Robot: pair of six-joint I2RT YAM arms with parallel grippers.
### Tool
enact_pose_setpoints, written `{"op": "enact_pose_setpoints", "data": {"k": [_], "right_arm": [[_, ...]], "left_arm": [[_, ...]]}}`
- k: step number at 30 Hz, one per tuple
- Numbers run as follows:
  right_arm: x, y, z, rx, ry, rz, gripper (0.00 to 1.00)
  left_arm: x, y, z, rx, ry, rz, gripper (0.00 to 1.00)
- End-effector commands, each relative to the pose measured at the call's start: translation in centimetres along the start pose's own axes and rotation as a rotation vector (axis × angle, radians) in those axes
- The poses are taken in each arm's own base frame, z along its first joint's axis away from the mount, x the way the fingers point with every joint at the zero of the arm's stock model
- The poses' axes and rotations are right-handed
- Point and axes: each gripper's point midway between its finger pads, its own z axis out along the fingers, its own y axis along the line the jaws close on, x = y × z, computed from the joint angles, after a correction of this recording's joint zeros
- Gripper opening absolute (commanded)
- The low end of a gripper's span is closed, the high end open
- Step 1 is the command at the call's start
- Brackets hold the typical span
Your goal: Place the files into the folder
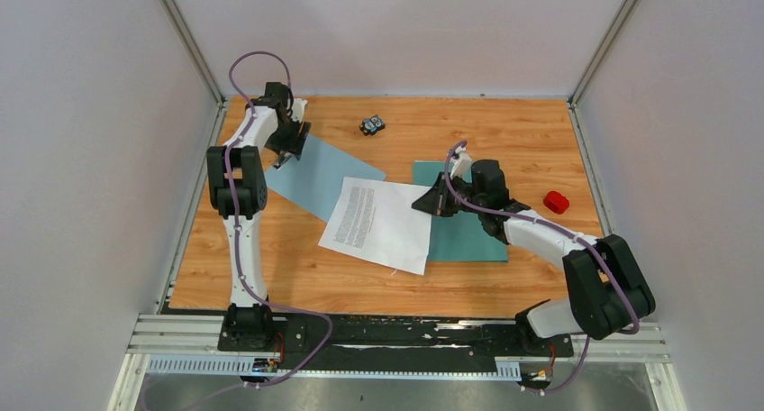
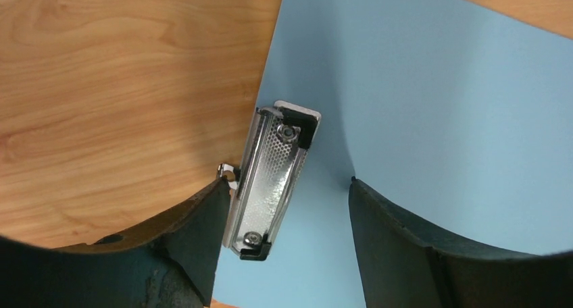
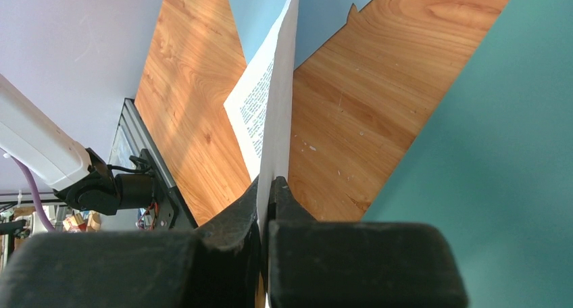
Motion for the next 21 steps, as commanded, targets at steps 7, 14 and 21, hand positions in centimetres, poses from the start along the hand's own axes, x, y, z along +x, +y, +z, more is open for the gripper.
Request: {"op": "enact_pose_setpoints", "data": {"k": [7,14,21], "right_arm": [[-2.1,1.2,-0.4,-0.064,-0.057,-0.036,0.00],[-2.5,1.0,-0.9,-0.070,-0.069,-0.035,0.00],[-3.9,-0.7,-1.1,-0.034,-0.092,-0.043,0.00]], "left_arm": [[1.9,-0.3,0.5,0.048,0.091,-0.033,0.66],[4.8,-0.9,-1.2,0.030,0.169,-0.098,0.50],[9.0,-3.3,-3.1,0.059,0.216,-0.156,0.38]]}}
